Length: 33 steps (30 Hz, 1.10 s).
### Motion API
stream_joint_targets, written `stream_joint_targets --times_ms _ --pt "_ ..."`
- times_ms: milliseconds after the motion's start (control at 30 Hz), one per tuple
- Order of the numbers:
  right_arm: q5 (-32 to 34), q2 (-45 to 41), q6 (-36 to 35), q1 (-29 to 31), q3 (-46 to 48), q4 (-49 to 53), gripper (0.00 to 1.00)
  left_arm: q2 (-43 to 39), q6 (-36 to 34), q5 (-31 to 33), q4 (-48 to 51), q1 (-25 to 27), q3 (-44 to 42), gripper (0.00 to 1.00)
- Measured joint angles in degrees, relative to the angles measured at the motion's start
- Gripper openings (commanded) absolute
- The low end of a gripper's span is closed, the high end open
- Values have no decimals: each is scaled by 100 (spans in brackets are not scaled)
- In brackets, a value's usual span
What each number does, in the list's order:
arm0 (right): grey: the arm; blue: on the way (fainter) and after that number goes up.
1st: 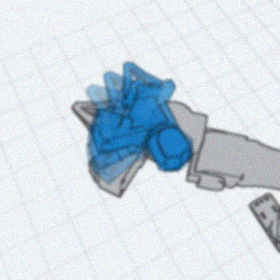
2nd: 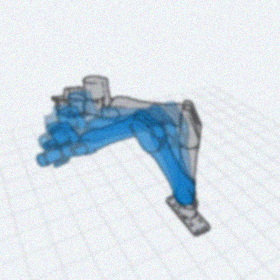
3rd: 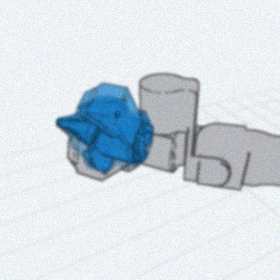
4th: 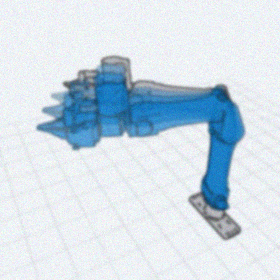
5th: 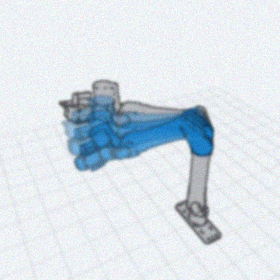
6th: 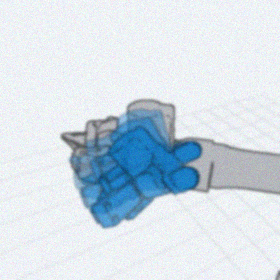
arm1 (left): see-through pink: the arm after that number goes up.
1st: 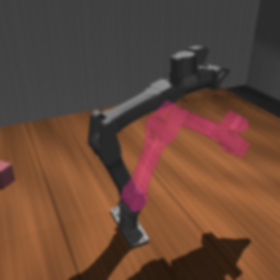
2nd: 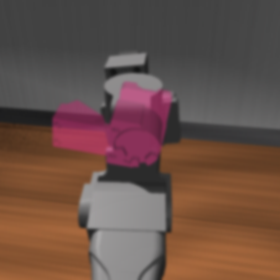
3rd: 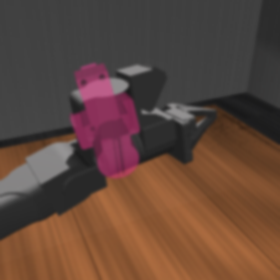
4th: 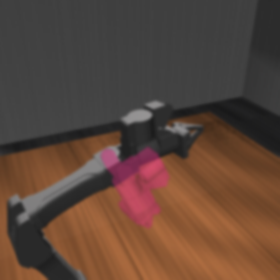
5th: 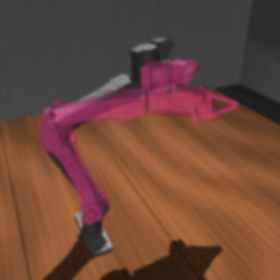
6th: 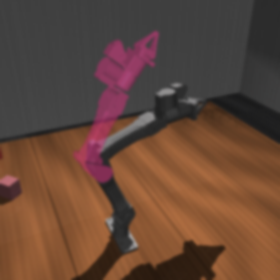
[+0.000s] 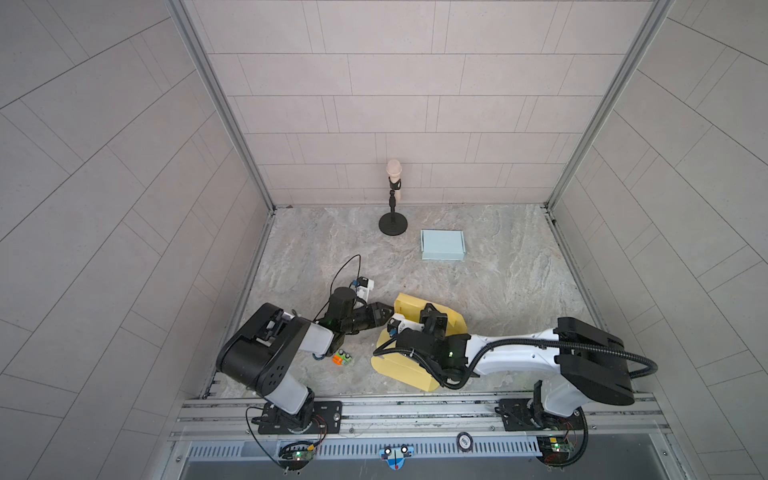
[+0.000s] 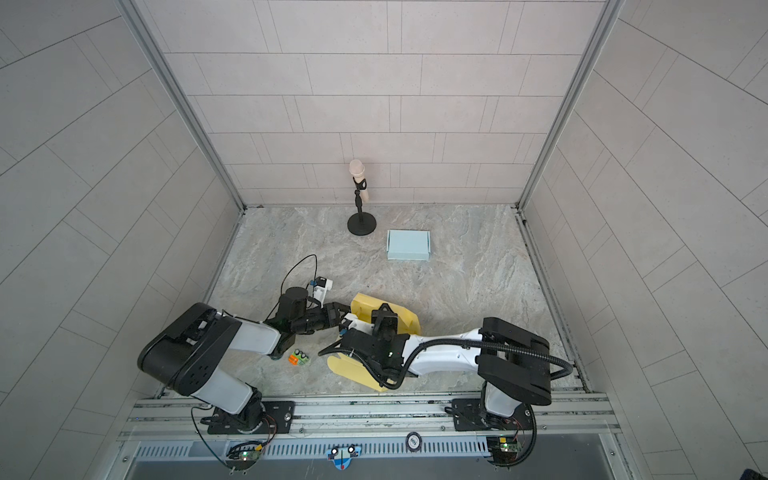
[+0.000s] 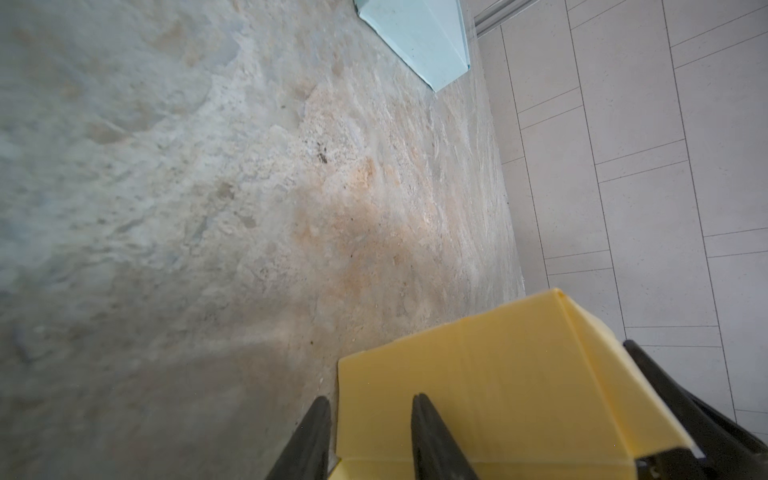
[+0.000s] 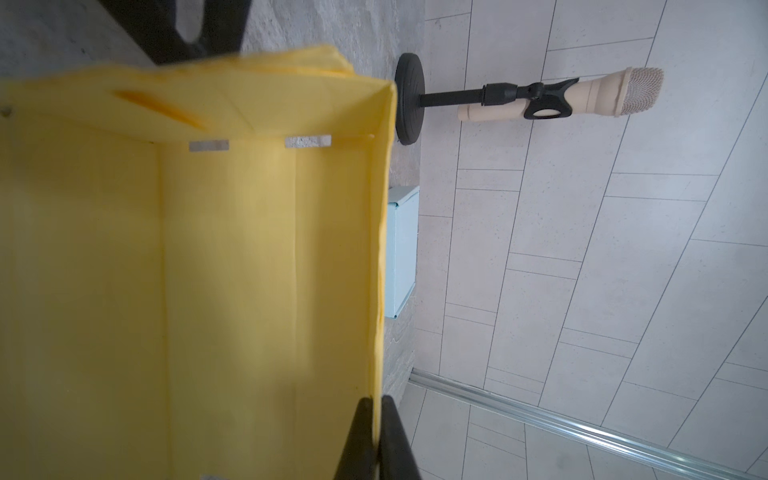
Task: Fold the paper box
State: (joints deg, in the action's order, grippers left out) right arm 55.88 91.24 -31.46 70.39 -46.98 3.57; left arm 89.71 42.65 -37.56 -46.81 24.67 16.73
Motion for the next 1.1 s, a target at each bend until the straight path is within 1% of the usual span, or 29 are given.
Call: stream_joint_targets --times_ms 133,367,567,733,967,1100 --pt "66 -39 -7 94 50 -20 0 -225 -55 83 -52 83 -203 39" --pt "186 -70 7 195 50 48 0 -577 -249 332 -79 278 -400 39" --pt "210 -85 24 236 55 94 0 -931 -437 498 24 321 -590 40" --pt "245 -234 26 236 127 94 0 -1169 -566 675 157 562 -614 40" --pt "256 -238 39 238 127 94 0 -1360 -750 898 389 850 -614 44" --pt "243 -234 44 243 127 98 0 -1276 -887 1012 487 885 -553 48"
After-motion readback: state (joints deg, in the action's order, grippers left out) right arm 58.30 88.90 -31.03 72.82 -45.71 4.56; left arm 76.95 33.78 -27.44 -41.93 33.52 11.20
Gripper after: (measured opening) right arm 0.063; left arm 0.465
